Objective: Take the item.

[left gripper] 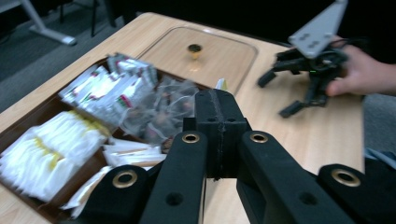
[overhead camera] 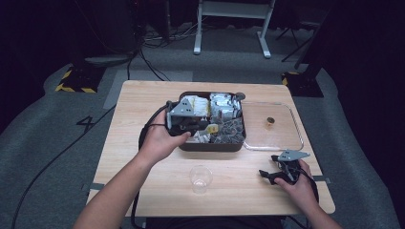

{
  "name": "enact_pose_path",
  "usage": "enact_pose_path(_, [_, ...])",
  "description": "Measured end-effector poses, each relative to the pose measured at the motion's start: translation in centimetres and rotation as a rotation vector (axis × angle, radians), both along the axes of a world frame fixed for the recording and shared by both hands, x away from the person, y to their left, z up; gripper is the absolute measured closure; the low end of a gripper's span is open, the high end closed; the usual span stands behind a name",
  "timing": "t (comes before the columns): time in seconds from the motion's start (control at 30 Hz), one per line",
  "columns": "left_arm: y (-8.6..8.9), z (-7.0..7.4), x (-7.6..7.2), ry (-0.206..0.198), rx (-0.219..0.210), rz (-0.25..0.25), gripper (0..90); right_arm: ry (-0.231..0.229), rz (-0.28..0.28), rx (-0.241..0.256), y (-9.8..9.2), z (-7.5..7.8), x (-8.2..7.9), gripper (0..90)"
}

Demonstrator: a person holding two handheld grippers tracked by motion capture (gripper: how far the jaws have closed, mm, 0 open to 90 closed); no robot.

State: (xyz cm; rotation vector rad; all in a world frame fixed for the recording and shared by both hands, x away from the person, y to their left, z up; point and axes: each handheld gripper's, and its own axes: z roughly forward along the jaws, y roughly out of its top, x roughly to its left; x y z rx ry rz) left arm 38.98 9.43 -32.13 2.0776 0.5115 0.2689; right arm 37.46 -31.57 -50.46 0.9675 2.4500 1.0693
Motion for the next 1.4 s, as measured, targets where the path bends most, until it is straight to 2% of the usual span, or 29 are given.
enact_pose_path(0.33, [0.1,-0.2,-3.7,-0.026,-0.032,-0.074,90.0,-0.001,0.001,0.0,0.0,0.0,0.0,13.3])
enact_pose_path(0.4, [0.1,-0.4,-4.2,-0.037,-0.043,-0.085,90.0,0.0,0.0,0.0,0.0,0.0,0.0,13.3])
enact_pose_path(0.57, [0.4,-1.3,-5.4,-0.029,-0.074,-0.1,90.0,0.0,0.0,0.0,0.0,0.0,0.0,13.3])
enact_pose_path(0.7, [0.3,-2.2,-6.3,-0.03,-0.074,-0.107,90.0,0.0,0.0,0.0,0.0,0.0,0.0,13.3])
enact_pose_path(0.8, [0.2,-3.2,-6.7,-0.041,-0.07,-0.098,90.0,0.0,0.0,0.0,0.0,0.0,0.0,13.3])
enact_pose_path(0.93, [0.3,-4.6,-7.1,-0.037,-0.074,-0.091,90.0,0.0,0.0,0.0,0.0,0.0,0.0,13.3])
enact_pose_path(1.4, [0.3,-7.6,-7.6,0.013,-0.087,-0.101,90.0,-0.001,0.0,0.0,0.0,0.0,0.0,13.3])
